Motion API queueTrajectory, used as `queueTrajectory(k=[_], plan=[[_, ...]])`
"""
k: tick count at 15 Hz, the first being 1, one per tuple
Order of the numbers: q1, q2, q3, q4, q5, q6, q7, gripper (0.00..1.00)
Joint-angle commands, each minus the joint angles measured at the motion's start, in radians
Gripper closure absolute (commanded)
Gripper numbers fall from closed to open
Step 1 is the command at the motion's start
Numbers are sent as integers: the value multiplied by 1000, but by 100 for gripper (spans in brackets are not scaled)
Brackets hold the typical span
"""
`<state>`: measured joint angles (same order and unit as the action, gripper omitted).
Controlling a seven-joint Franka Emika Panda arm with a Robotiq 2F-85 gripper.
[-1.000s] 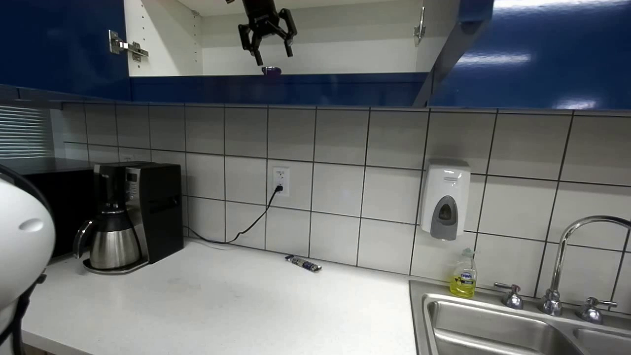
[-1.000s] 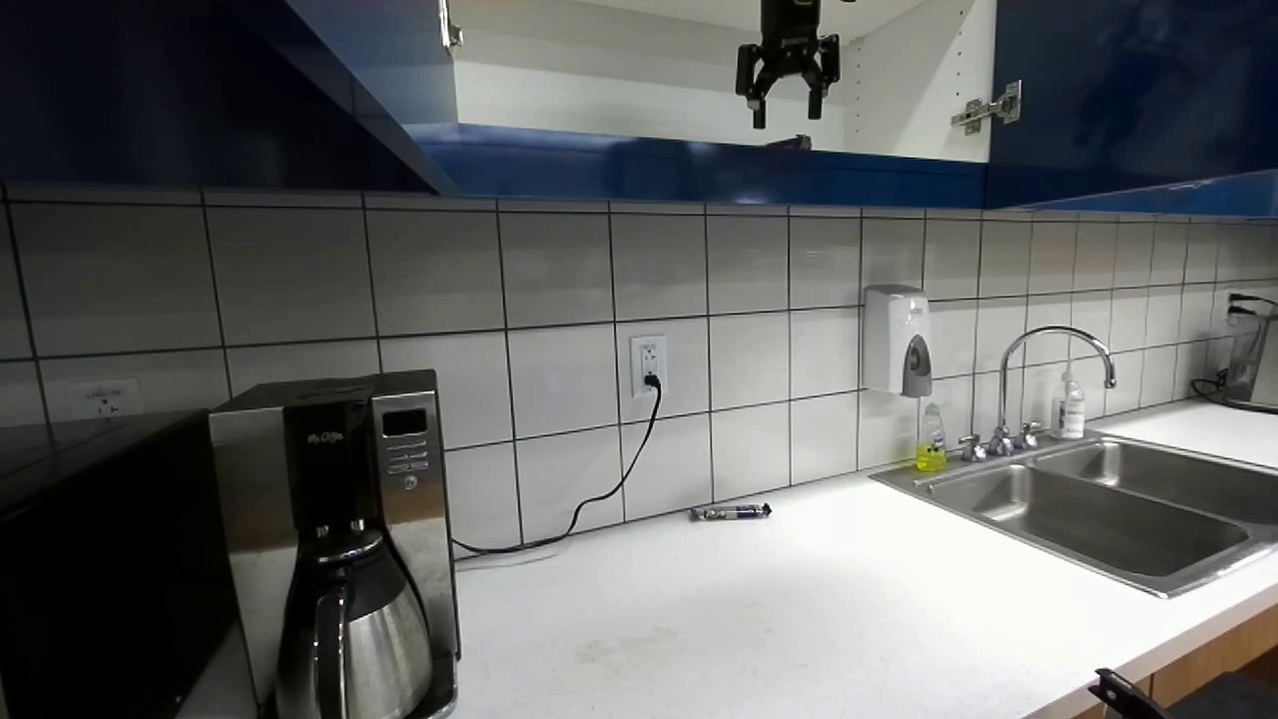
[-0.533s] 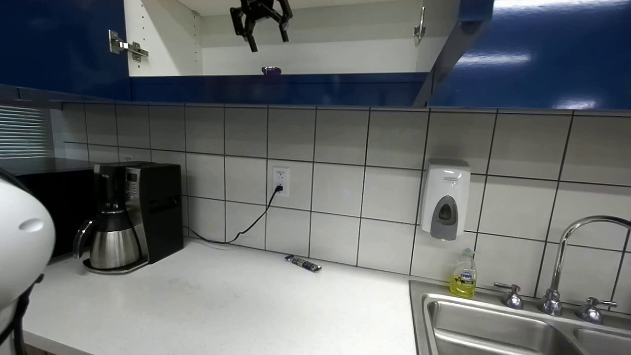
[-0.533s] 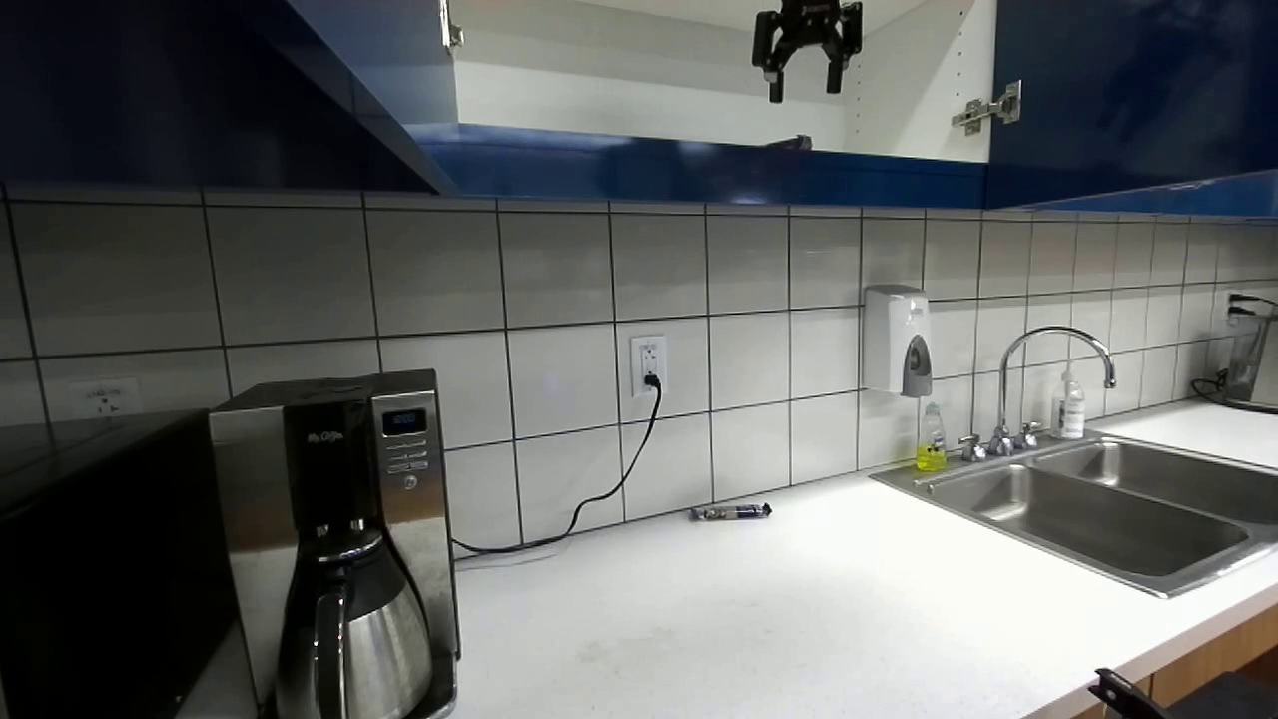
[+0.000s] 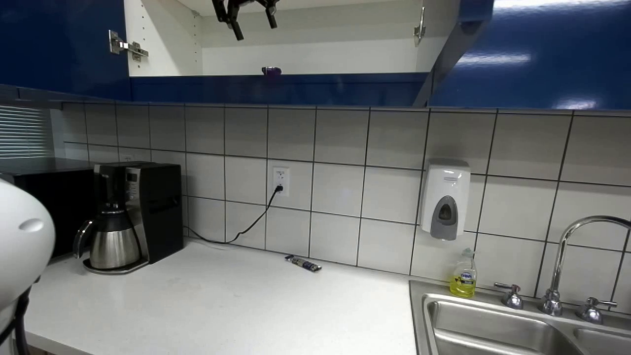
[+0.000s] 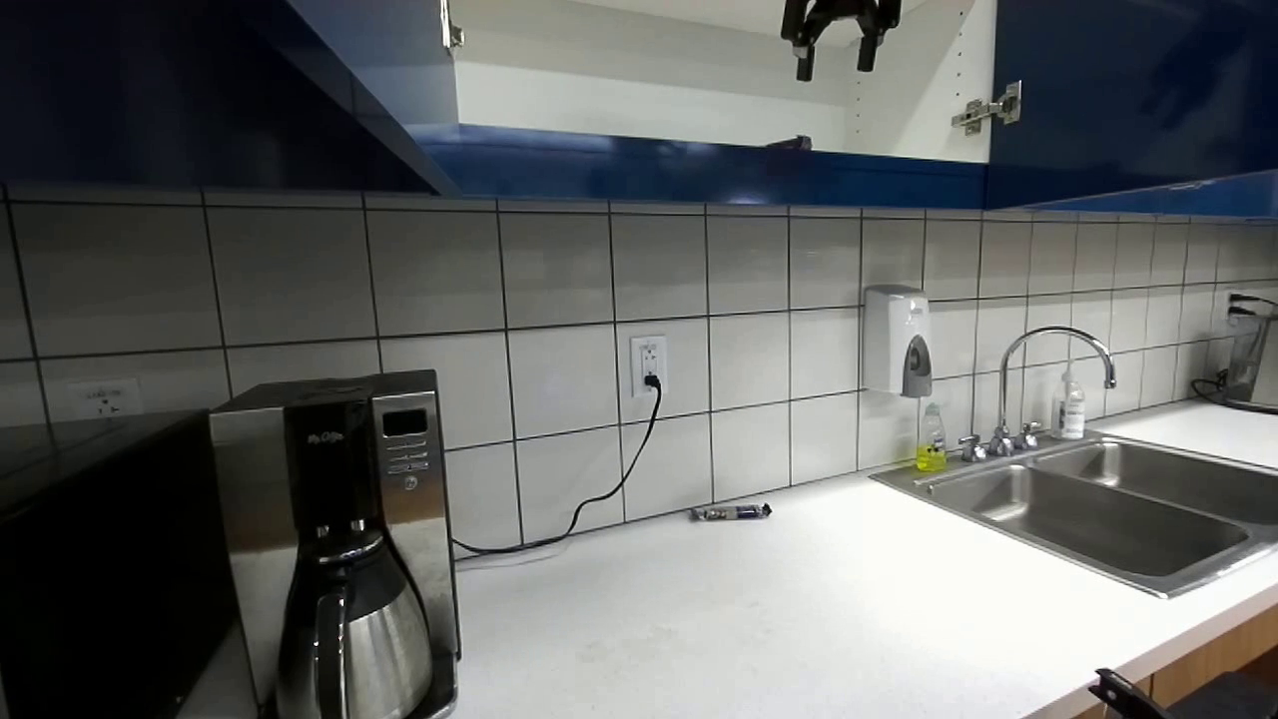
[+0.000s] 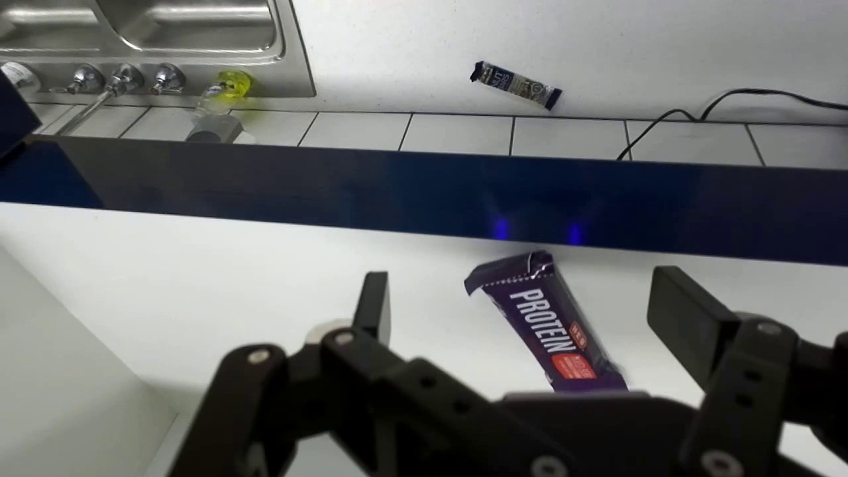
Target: Put the blue packet in the top cabinet
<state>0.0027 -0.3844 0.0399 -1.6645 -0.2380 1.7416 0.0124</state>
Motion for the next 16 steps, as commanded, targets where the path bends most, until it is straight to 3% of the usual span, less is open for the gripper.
queueTrajectory(k=[1, 8, 16], plan=[[4, -171, -4, -228, -8, 99, -6, 0], [10, -349, -6, -541, -2, 167, -22, 0], [24, -380, 0, -758, -5, 92, -65, 0]])
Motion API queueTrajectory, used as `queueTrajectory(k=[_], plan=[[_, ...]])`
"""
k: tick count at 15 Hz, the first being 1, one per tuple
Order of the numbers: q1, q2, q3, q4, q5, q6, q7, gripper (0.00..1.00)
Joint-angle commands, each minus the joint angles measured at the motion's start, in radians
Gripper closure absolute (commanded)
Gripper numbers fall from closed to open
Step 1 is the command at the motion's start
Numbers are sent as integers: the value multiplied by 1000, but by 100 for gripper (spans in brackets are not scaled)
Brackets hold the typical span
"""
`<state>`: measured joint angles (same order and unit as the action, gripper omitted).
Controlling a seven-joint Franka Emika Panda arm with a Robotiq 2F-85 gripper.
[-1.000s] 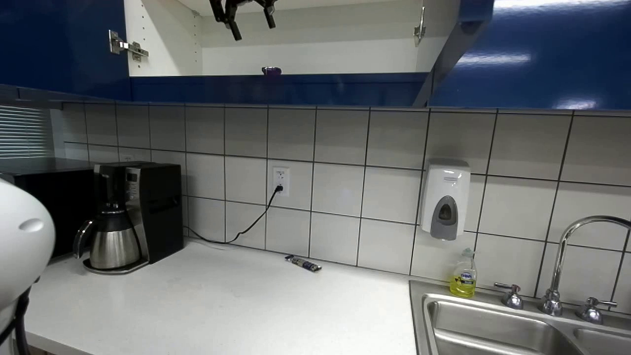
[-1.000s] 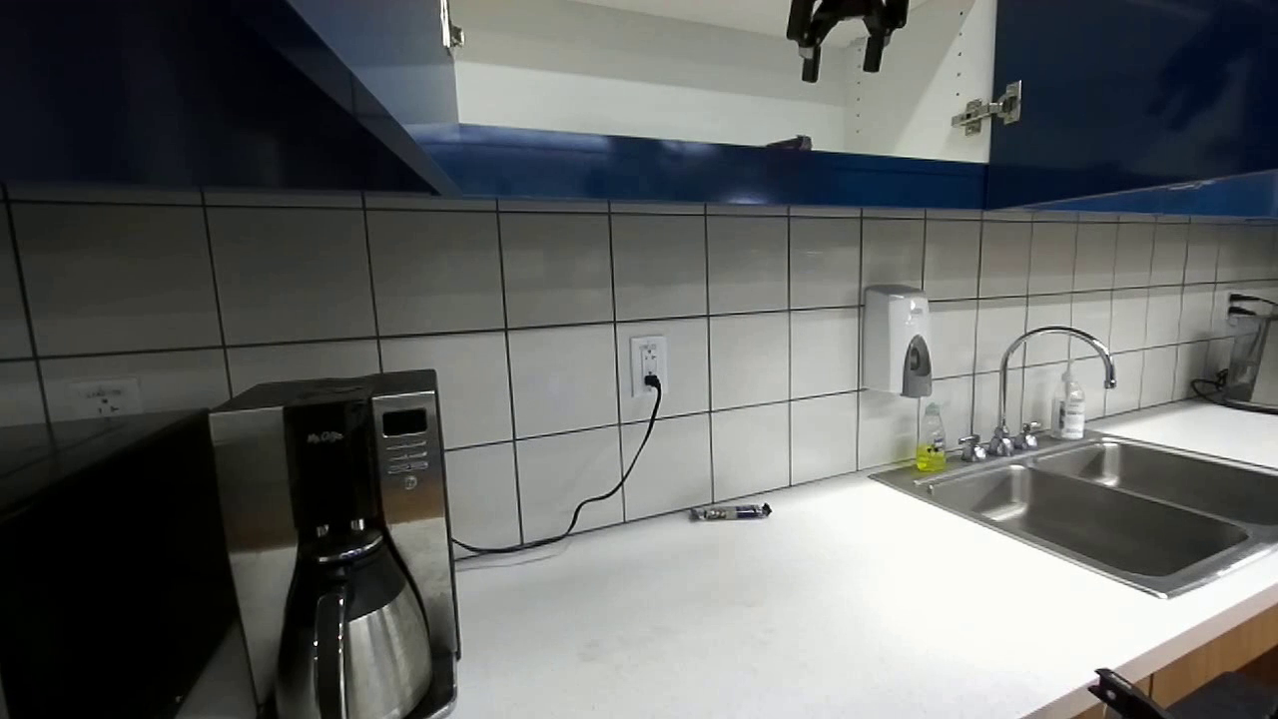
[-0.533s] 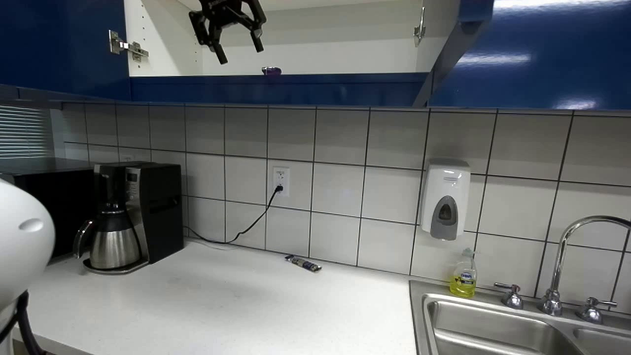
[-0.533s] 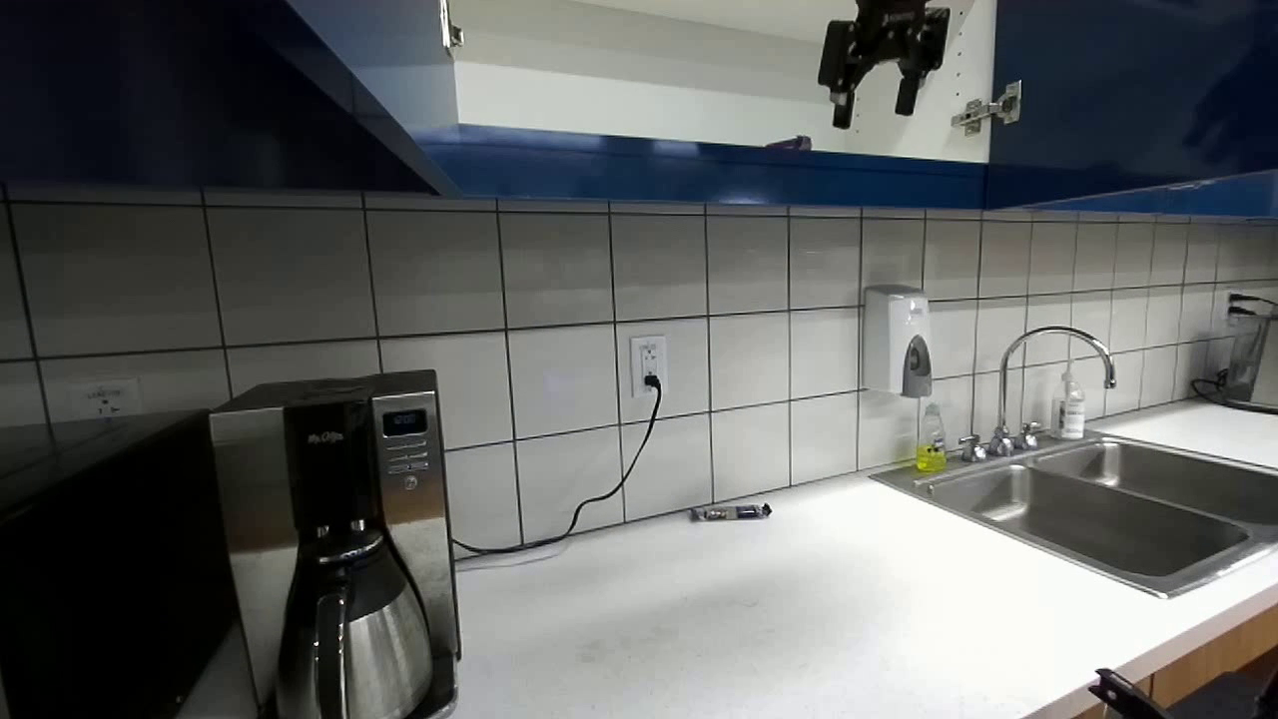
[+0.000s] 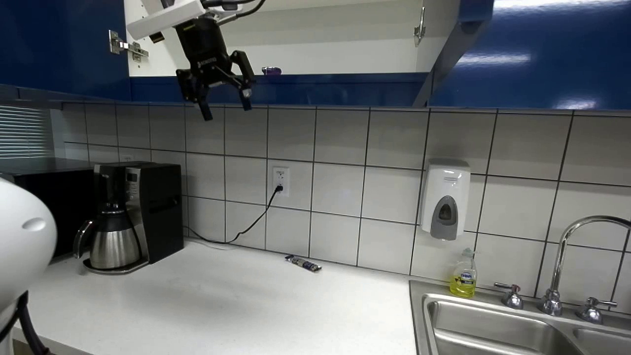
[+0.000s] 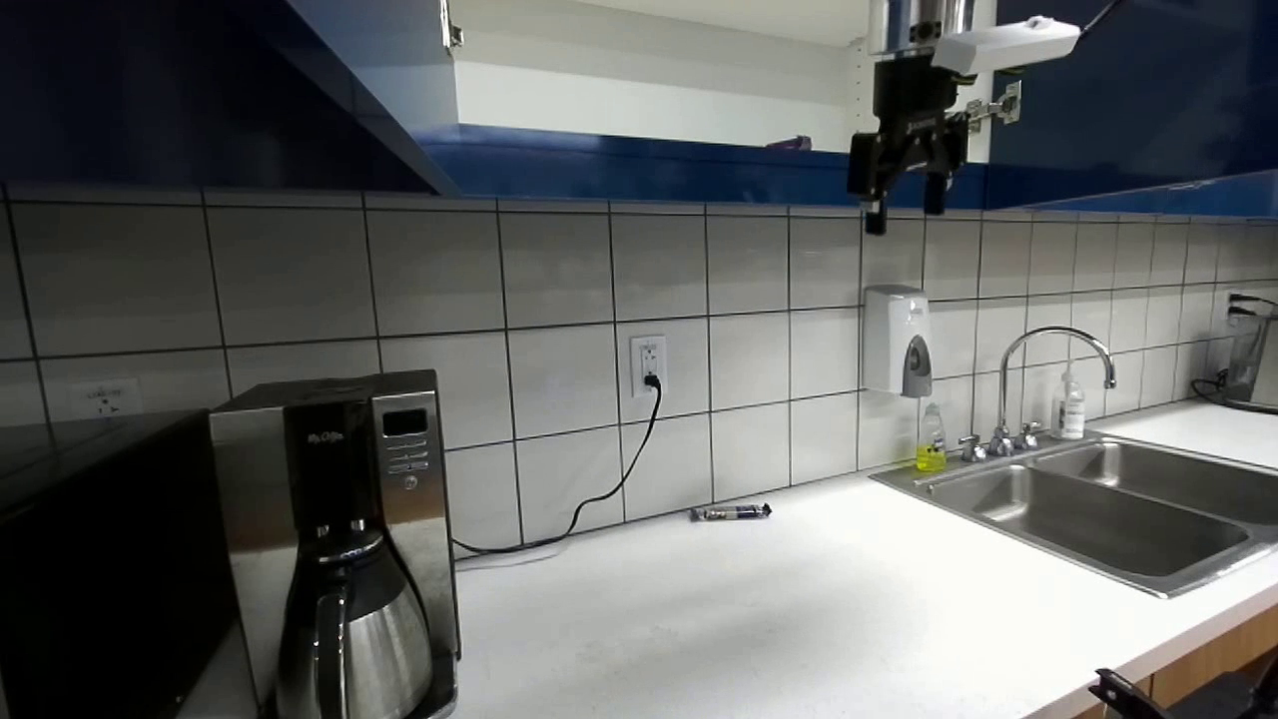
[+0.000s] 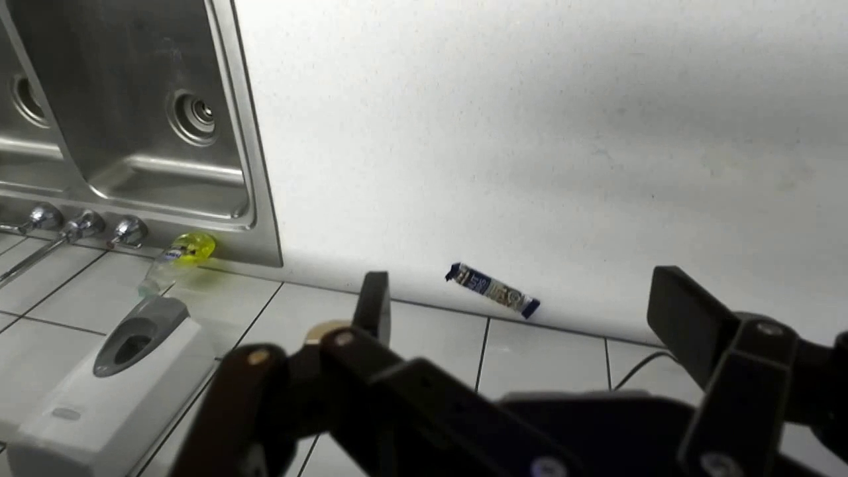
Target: Put the blue packet in the top cabinet
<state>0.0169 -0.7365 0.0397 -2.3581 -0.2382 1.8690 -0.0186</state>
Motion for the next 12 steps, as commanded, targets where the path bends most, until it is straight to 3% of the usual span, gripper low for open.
queueTrajectory(k=[1, 5, 12], plan=[[14, -26, 0, -84, -3, -49, -42, 0], [25, -14, 11, -156, -16, -113, -54, 0], [26, 2, 2, -153, -4, -90, -35, 0]])
